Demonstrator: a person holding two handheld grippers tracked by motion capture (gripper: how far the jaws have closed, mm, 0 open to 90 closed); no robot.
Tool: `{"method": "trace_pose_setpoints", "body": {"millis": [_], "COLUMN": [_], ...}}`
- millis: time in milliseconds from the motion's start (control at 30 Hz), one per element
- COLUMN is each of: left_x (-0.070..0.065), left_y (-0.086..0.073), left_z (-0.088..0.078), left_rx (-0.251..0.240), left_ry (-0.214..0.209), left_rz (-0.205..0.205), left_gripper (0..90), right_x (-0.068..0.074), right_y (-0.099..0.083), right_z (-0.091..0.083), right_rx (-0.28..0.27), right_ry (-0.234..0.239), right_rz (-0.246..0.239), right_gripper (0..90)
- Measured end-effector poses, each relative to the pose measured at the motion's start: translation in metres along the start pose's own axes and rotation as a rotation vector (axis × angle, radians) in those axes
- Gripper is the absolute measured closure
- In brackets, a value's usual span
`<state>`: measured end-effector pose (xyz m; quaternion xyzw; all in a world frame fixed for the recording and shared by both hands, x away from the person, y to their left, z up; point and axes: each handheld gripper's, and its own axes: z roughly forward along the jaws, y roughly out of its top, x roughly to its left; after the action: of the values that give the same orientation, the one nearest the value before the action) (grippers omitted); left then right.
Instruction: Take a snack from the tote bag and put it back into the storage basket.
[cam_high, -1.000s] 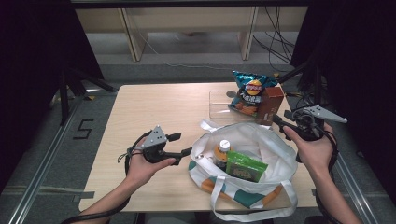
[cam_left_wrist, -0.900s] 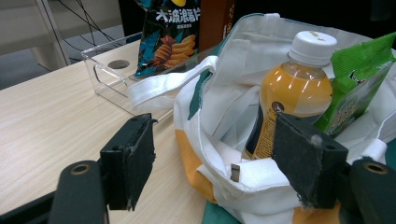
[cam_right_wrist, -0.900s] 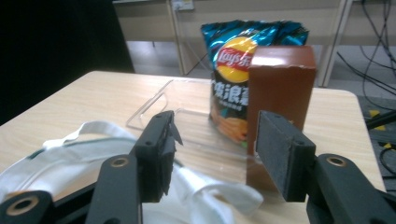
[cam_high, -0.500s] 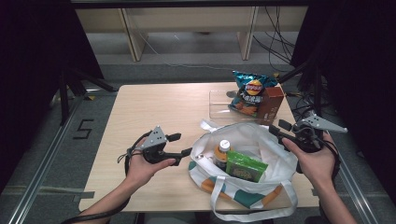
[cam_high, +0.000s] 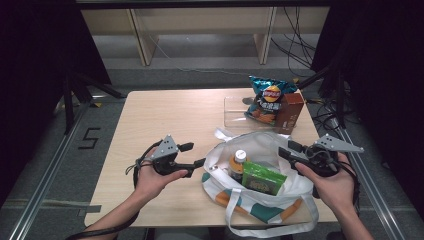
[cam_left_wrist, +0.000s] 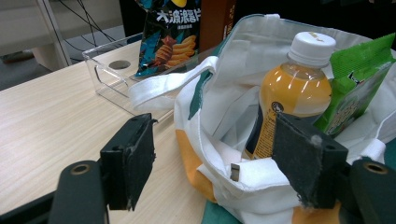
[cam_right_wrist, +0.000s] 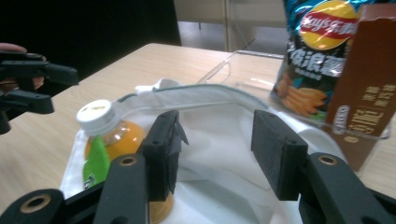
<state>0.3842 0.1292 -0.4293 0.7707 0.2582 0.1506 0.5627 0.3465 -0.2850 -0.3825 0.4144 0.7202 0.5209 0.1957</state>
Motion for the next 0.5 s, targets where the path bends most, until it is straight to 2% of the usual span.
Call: {"method": "trace_pose_setpoints", "body": {"millis": [33,67,100,200,233,267,333,367,400,500], "left_x": [0.0,0.0,0.0,0.0,0.0,0.0,0.0,0.0,0.0,0.0], "left_y": [0.0,0.0,0.0,0.0,0.0,0.0,0.0,0.0,0.0,0.0], "left_z": [0.0,0.0,-0.001,-0.001,-0.001,0.0,0.0,0.0,0.0,0.0], "left_rx": [0.001,0.0,0.006,0.008,0.008,0.007,0.007,0.01,0.01,0.008], "left_ry": [0.003,0.003,0.009,0.009,0.009,0.009,0.005,0.005,0.007,0.009], "left_rz": [0.001,0.0,0.0,0.001,0.0,-0.002,0.005,0.008,0.003,-0.002], "left_gripper": [29.3,29.3,29.3,29.3,29.4,29.3,29.3,29.3,29.3,29.3], "right_x": [0.004,0.003,0.005,0.01,0.01,0.011,0.013,0.015,0.014,0.017], "right_y": [-0.001,-0.002,-0.003,-0.007,-0.008,-0.008,-0.01,-0.01,-0.01,-0.011], "right_z": [-0.001,0.0,0.001,0.002,0.002,0.004,0.004,0.004,0.004,0.004], "right_rx": [0.013,0.005,0.006,0.022,0.021,0.02,0.016,0.028,0.03,0.044], "right_ry": [0.004,0.014,0.009,0.044,0.035,0.057,0.058,0.065,0.063,0.069], "right_rz": [0.037,0.001,-0.002,0.016,-0.017,-0.011,-0.01,0.018,-0.012,-0.008], "right_gripper": [52.3,52.3,52.3,52.2,52.2,52.1,52.1,52.1,52.1,52.0]}}
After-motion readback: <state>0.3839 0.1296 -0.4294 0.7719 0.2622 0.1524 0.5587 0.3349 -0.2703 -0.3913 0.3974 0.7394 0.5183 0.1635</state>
